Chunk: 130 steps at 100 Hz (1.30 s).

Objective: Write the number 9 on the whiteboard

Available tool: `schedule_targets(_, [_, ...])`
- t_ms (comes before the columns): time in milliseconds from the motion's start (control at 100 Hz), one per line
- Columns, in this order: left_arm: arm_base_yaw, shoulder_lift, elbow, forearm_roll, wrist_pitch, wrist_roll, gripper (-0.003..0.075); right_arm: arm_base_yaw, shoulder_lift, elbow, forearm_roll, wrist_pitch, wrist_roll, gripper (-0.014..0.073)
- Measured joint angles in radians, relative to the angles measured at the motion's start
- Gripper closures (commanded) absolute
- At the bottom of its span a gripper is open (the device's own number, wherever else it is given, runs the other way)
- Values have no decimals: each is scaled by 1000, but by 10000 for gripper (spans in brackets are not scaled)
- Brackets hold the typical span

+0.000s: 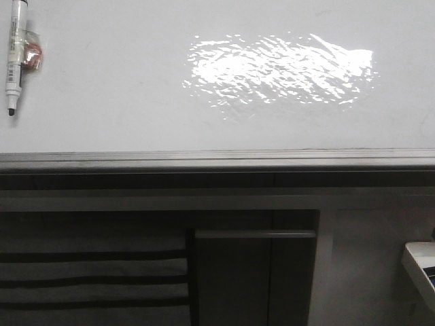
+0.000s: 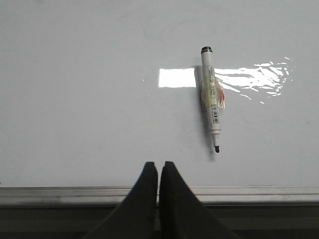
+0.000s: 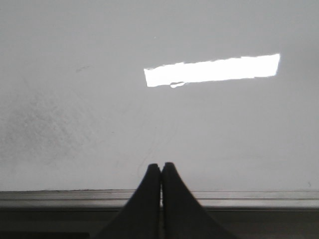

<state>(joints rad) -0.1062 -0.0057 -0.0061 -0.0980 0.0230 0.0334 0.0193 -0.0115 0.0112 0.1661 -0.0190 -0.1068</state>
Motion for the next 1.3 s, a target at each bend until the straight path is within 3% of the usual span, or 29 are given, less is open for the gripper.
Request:
schedule_targets(130, [0,0,-15,-23,-8,-5,741,0,0,-23,0,19,0,666])
schedule_targets(280, [0,2,-135,-31,48,-7,741,0,31,-179,-11,137,0,666])
schedule_targets(630, [0,271,-484,-29,340,-7,741,0,351,-542,-115,492,0,666])
schedule_targets(850, [0,368,-500,-27,371,-7,741,0,447,-560,-118,535,0,666])
schedule_targets(1300, [0,394,-500,-22,372,-7,741,0,456,-560,-116,534,0,666])
